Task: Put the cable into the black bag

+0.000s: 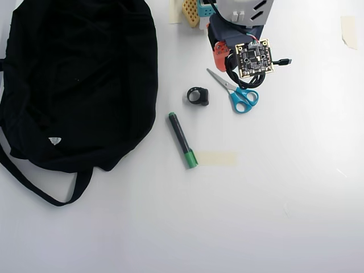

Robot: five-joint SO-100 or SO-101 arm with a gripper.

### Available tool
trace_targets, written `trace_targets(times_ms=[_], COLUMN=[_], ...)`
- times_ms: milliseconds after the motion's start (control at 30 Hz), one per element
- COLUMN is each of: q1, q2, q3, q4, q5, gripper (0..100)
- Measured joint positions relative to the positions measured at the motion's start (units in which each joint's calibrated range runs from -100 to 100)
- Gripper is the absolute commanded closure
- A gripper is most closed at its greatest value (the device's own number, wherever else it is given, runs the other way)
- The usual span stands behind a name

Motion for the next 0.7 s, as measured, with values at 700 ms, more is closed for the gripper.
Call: trace_targets(times_ms=[700], q1=[8.60], q2=[-0.25], q3=[0.47], q4=[-2.32], q5=[-0.44], gripper=[98])
